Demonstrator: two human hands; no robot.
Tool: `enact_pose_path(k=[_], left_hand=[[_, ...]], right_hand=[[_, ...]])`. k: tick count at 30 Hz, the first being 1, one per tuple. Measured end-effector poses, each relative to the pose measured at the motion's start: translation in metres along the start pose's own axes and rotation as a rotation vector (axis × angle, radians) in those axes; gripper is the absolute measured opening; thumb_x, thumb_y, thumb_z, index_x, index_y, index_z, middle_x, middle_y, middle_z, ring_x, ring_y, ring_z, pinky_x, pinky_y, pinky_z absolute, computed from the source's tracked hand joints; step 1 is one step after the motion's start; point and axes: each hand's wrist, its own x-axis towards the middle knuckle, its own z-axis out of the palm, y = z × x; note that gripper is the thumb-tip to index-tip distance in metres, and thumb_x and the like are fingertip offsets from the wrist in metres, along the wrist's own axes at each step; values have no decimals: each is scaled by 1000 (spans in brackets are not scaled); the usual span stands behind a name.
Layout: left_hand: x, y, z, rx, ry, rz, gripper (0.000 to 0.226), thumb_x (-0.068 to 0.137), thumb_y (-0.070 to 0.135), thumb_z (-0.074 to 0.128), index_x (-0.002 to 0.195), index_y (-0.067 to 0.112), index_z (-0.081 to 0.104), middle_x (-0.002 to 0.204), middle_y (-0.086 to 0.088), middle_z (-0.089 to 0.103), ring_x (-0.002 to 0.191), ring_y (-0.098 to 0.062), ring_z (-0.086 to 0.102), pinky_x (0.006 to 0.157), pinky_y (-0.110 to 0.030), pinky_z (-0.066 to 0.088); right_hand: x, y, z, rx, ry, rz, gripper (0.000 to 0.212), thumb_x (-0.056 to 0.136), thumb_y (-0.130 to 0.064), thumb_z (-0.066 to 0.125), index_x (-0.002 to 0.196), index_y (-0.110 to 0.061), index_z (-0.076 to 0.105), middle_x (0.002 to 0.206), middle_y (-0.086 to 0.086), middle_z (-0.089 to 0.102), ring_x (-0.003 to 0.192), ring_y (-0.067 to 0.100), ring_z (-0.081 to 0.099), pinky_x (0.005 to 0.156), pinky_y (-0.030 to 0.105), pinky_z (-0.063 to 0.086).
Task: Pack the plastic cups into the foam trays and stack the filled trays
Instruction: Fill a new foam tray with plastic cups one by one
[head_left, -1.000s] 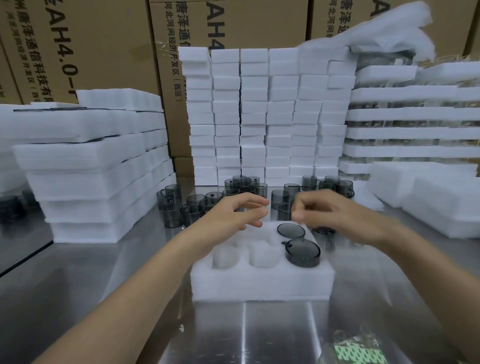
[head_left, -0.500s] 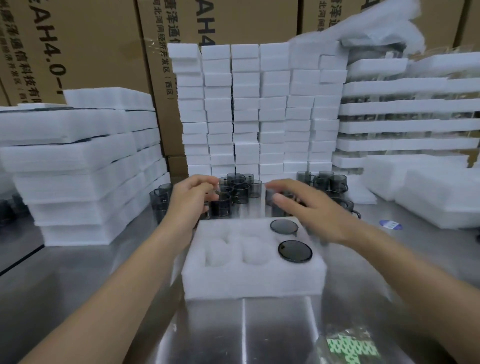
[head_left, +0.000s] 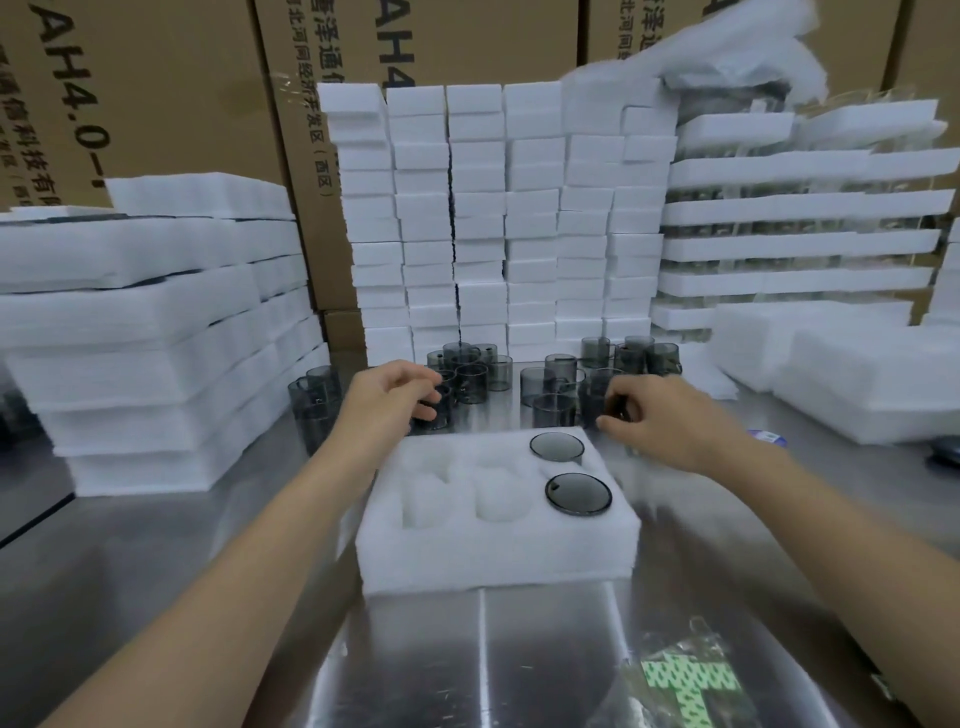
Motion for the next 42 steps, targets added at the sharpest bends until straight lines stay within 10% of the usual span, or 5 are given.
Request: enact_pose_path(k=[8,18,24,30,42], left_hand=[[-27,12,19,220,-173,584,78,85,48,87,151,56,46,142,25,58,133,-3,56,92,-27,56],[-28,21,15,34,82,638,66,81,34,95,138,46,65,134,19,69,104,-12,65,67,-20,47],[-30,20,19,91,99,663,64,82,31,94,136,49,65,123,16,72,73,-6,54,66,-20,45],[-33,24,21,17,120,680,69,80,41,93,138,46,55,133,21,70,112,-15,68,71,-25,48],[-39,23,24,79,85,799,71,83,32,93,141,37,53,137,20,69,118,-19,67,75,-27,49]], right_hand=[[-22,-86,-14,-84,663,-595,21,106,-35,56,123,-27,66,88,-6,65,79,18,61,49,33,47],[-26,-88,-15,88,778,-552,23,103,-31,70,124,-27,63,90,-3,67,65,19,64,46,37,52],[-28,-96,-8,173,709,-482,23,99,-34,73,110,-14,76,88,-3,72,66,18,68,50,41,55],[-32,-104,-10,321,662,-364,24,102,-42,66,111,-21,74,94,-15,72,74,8,69,62,34,57],[-40,-131,-13,1158,-103,82,41,114,-22,39,87,-2,62,64,5,57,50,18,45,46,20,36]])
